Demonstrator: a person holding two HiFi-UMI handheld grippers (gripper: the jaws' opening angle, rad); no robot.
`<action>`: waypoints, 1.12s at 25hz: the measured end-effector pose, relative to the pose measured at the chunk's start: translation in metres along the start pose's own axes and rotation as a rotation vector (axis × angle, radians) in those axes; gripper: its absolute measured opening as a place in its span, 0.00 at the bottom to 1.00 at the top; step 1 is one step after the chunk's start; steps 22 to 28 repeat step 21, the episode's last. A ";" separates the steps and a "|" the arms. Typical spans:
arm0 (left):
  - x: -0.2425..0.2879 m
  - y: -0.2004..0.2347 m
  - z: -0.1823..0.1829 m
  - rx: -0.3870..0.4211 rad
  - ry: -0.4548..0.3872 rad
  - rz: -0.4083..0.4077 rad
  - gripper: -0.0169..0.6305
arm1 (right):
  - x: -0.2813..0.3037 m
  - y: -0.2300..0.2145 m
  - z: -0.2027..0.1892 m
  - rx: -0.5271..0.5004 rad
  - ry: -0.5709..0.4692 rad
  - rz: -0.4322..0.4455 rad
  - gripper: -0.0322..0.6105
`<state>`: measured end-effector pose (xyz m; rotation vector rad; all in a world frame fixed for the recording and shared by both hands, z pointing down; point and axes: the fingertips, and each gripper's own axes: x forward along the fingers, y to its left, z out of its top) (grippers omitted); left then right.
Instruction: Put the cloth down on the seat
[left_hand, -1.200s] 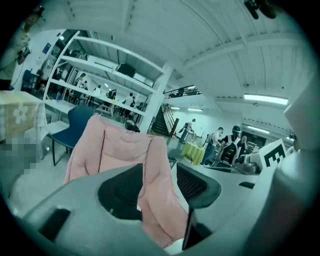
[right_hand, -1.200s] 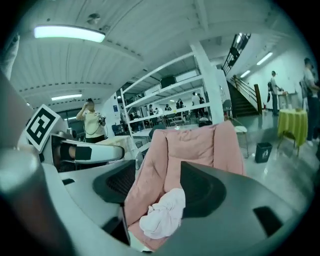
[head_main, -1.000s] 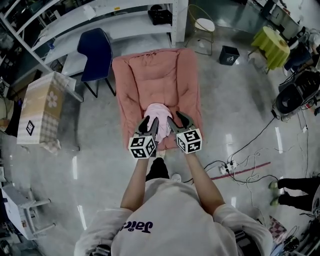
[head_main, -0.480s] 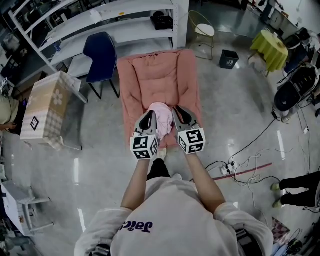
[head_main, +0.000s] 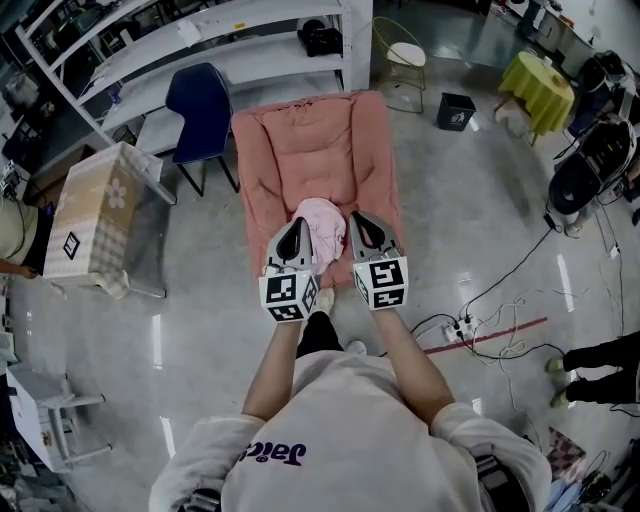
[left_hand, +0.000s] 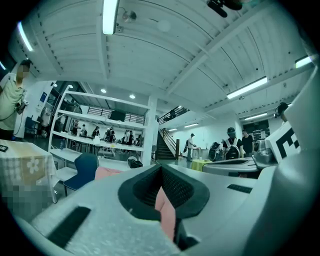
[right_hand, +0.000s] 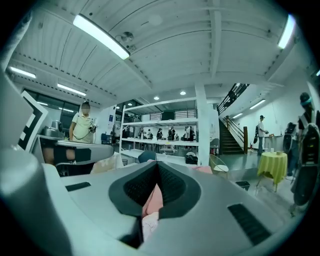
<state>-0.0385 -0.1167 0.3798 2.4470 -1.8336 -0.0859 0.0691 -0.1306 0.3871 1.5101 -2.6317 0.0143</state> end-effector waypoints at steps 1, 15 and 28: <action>0.000 -0.002 0.001 0.004 0.001 -0.003 0.05 | -0.002 -0.003 0.001 -0.006 0.000 -0.014 0.07; 0.018 0.003 0.000 0.011 0.031 -0.002 0.05 | 0.009 -0.025 0.009 0.030 -0.017 -0.033 0.07; 0.044 0.022 -0.012 0.014 0.067 0.002 0.05 | 0.043 -0.030 0.000 0.062 -0.002 -0.007 0.07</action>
